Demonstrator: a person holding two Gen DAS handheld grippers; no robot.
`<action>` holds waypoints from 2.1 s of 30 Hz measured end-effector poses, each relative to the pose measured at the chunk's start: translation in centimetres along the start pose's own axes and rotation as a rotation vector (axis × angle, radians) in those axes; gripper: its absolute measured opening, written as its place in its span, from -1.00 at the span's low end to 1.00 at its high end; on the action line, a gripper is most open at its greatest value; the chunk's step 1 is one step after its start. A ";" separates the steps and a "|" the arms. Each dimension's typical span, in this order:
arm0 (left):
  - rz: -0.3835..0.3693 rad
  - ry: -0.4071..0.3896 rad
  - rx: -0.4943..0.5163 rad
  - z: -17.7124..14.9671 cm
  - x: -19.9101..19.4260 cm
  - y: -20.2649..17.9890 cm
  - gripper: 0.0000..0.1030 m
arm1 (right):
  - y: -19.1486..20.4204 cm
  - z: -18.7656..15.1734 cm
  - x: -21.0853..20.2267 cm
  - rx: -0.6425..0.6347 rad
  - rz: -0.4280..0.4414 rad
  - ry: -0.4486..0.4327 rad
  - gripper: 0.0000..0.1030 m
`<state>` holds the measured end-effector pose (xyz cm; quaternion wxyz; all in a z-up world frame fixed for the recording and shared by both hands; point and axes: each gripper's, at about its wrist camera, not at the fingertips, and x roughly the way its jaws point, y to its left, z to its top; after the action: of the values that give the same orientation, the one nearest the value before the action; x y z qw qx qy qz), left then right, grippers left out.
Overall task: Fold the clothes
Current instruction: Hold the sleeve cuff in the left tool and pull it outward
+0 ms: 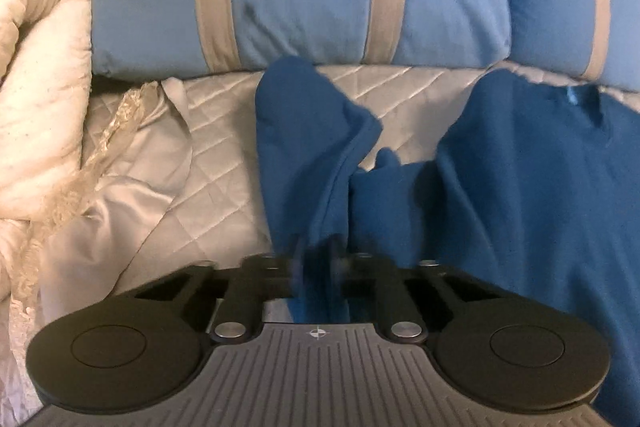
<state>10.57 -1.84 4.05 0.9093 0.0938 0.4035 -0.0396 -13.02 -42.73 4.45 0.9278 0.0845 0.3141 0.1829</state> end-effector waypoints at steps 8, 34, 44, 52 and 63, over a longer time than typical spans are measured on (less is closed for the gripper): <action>0.103 -0.082 -0.016 -0.4 -5.1 2.1 -0.88 | -0.1 0.0 0.0 0.009 0.006 -0.003 0.93; 0.148 -0.010 -0.026 -3.0 -5.7 4.4 -0.22 | -0.7 -0.3 -0.7 0.033 0.038 -0.043 0.94; 0.051 -0.046 -0.051 1.7 -1.3 4.9 -0.22 | -0.9 -0.2 -0.6 0.056 0.056 -0.038 0.93; 0.005 -0.028 -0.011 2.9 3.6 4.4 -0.23 | -1.2 -0.1 -0.3 0.076 0.066 -0.028 0.93; 0.085 -0.002 0.037 3.5 5.4 3.8 -0.85 | -1.6 -0.1 0.0 0.105 0.065 -0.018 0.94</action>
<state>17.30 1.22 2.93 0.9086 0.1276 0.3975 -0.0083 -12.63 -44.20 3.96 0.9183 0.1451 0.3121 0.1955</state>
